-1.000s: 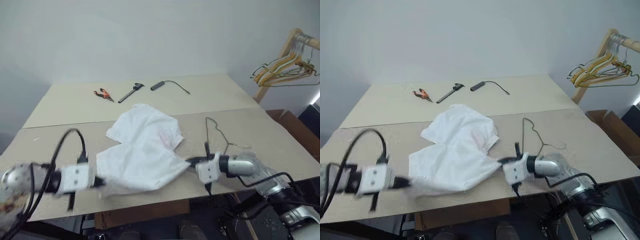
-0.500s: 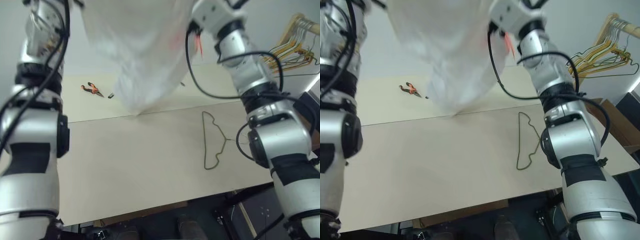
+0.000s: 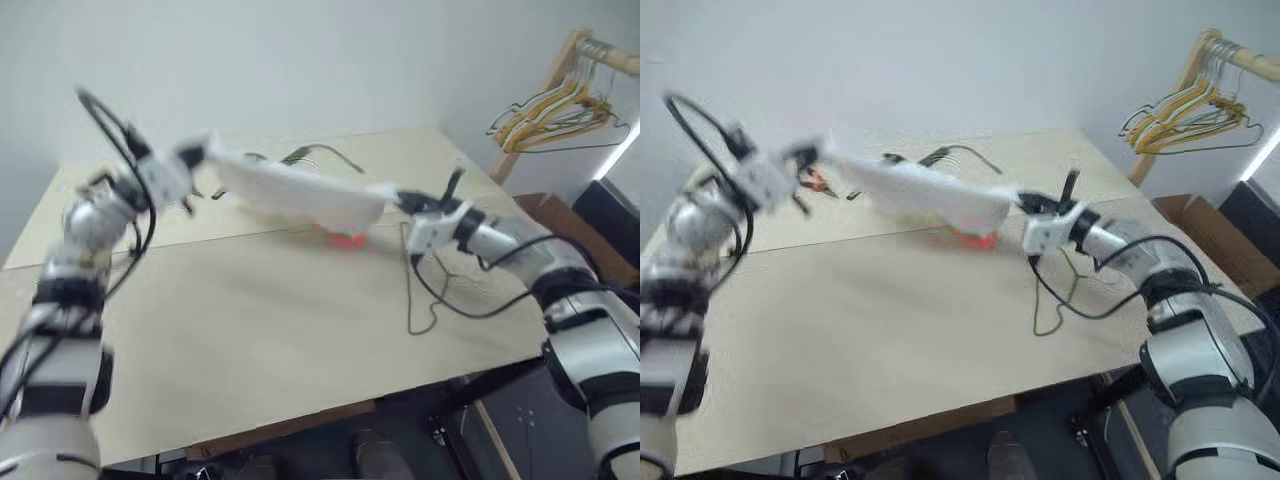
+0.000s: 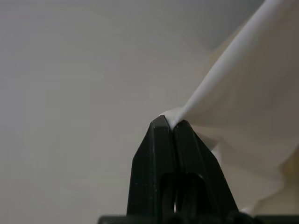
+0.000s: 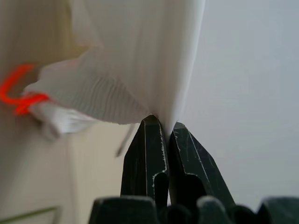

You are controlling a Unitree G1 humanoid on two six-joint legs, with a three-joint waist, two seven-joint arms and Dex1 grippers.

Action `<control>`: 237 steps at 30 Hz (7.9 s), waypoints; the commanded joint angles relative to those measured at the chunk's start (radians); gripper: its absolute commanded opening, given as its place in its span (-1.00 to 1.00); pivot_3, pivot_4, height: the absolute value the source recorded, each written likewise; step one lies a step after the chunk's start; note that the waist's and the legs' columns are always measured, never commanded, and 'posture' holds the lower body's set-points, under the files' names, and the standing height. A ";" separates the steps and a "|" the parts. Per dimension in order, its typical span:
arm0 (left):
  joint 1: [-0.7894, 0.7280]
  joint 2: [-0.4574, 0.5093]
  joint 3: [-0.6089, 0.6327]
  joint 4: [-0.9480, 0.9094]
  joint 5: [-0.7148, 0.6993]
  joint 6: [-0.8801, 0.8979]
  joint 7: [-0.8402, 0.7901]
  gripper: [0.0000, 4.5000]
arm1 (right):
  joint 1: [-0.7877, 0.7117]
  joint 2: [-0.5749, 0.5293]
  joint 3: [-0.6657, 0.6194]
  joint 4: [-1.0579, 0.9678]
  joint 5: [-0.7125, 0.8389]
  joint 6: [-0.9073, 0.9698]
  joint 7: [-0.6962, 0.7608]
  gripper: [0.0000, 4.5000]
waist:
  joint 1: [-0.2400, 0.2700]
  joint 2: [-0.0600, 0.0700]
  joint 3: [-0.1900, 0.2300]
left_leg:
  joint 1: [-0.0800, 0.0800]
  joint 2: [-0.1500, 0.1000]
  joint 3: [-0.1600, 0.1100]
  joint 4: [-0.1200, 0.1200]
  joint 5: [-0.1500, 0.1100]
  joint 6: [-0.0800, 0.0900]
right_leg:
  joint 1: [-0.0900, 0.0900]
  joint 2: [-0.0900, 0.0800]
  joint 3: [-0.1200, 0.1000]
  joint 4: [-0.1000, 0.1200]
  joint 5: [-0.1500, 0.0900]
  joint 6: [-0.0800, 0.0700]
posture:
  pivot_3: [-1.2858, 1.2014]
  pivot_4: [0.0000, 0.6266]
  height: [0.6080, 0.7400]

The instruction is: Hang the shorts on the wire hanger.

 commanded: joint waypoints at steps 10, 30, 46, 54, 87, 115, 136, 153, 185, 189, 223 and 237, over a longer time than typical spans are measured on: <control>0.927 0.425 0.498 -0.786 -0.196 0.613 -0.480 -0.99 | 0.173 0.063 0.016 -0.187 0.004 -0.112 0.183 -1.00 | 0.003 0.004 0.010 | 0.057 0.004 0.005 -0.007 -0.001 0.003 | 0.060 0.006 -0.001 -0.002 -0.015 -0.002 | 0.04 -1.00 1.00; 0.994 0.294 0.495 -0.996 -0.021 0.824 -0.527 -0.99 | 0.615 -0.113 -0.012 -0.945 0.332 0.305 0.531 -1.00 | 0.063 0.000 0.007 | 0.051 0.016 0.007 -0.006 -0.009 0.010 | 0.048 0.019 -0.002 -0.001 -0.013 -0.016 | 0.00 -0.98 1.00; 1.049 0.277 0.537 -0.799 0.079 0.657 -0.617 -1.00 | 0.862 -0.158 -0.156 -1.330 0.445 0.754 0.660 0.99 | 0.114 -0.001 0.008 | 0.052 0.018 0.009 -0.006 -0.010 0.009 | 0.047 0.020 -0.004 -0.002 -0.022 -0.013 | -0.01 -0.91 1.00; 1.029 0.284 0.546 -0.791 0.078 0.669 -0.635 -1.00 | 0.875 -0.045 -0.133 -1.277 0.308 0.719 0.573 0.99 | 0.118 -0.002 0.008 | 0.051 0.018 0.010 -0.006 -0.010 0.009 | 0.047 0.020 -0.004 -0.002 -0.022 -0.013 | 0.00 -0.93 1.00; 0.008 0.064 0.226 -0.373 -0.007 0.779 -0.596 -1.00 | 0.182 -0.028 -0.228 -0.709 0.544 0.757 0.797 -0.99 | 0.135 -0.004 0.012 | 0.055 0.020 0.008 0.001 -0.008 0.009 | 0.051 0.024 -0.006 0.000 -0.017 -0.015 | 0.02 -1.00 1.00; -0.386 -0.065 0.129 0.199 -0.016 0.027 -0.084 -1.00 | -0.245 0.102 0.017 0.223 -0.080 0.092 -0.158 -0.99 | 0.054 -0.001 0.006 | 0.006 -0.003 0.013 -0.003 0.002 0.001 | -0.001 0.000 -0.008 -0.001 0.007 -0.006 | 0.05 -1.00 1.00; 0.987 0.314 0.632 -1.074 -0.240 0.924 -0.617 -1.00 | -0.008 0.005 0.275 -0.010 -0.489 -0.158 -0.351 -0.99 | 0.062 0.001 0.011 | 0.060 0.001 0.006 -0.005 -0.002 0.007 | 0.048 0.005 -0.003 -0.001 -0.008 -0.006 | 0.05 -0.92 1.00; 1.237 0.201 0.616 -1.209 -0.059 0.853 -0.704 -1.00 | 0.299 -0.157 0.167 -0.419 -0.328 -0.140 -0.164 -0.99 | 0.059 0.000 0.012 | 0.061 0.002 0.007 -0.005 -0.009 0.018 | 0.051 0.005 -0.002 -0.003 -0.015 -0.009 | 0.01 -0.87 1.00; 0.532 0.119 0.587 -0.962 -0.637 1.107 -0.525 0.57 | 0.755 -0.349 -0.308 -1.350 1.121 1.857 0.225 0.81 | 0.133 -0.006 0.019 | 0.049 0.019 0.019 -0.002 -0.016 0.017 | 0.043 0.021 -0.004 -0.004 -0.018 -0.013 | -0.02 -0.97 1.00; 0.398 0.090 0.504 -0.980 -0.690 1.200 -0.435 0.57 | 0.675 -0.248 -0.295 -1.307 1.083 2.028 0.188 0.81 | 0.123 -0.006 0.019 | 0.045 0.018 0.019 -0.002 -0.017 0.016 | 0.033 0.021 -0.003 -0.004 -0.009 -0.016 | -0.02 -0.97 1.00; -0.042 -0.100 0.266 -0.748 -0.662 1.481 -0.131 0.60 | 0.459 -0.355 -0.093 -0.684 -0.276 0.489 -0.612 -0.99 | 0.053 -0.009 0.015 | 0.044 0.014 0.020 -0.001 -0.016 0.014 | 0.033 0.020 0.001 -0.004 -0.008 -0.012 | -0.07 -1.00 1.00; -0.275 -0.127 -0.081 -0.465 -0.340 1.367 -0.478 0.60 | 0.259 -0.310 -0.092 -0.685 -0.442 0.200 -0.654 -0.99 | -0.027 -0.009 0.015 | 0.044 0.013 0.019 -0.001 -0.016 0.014 | 0.033 0.019 0.003 -0.006 -0.006 -0.013 | -0.09 -1.00 1.00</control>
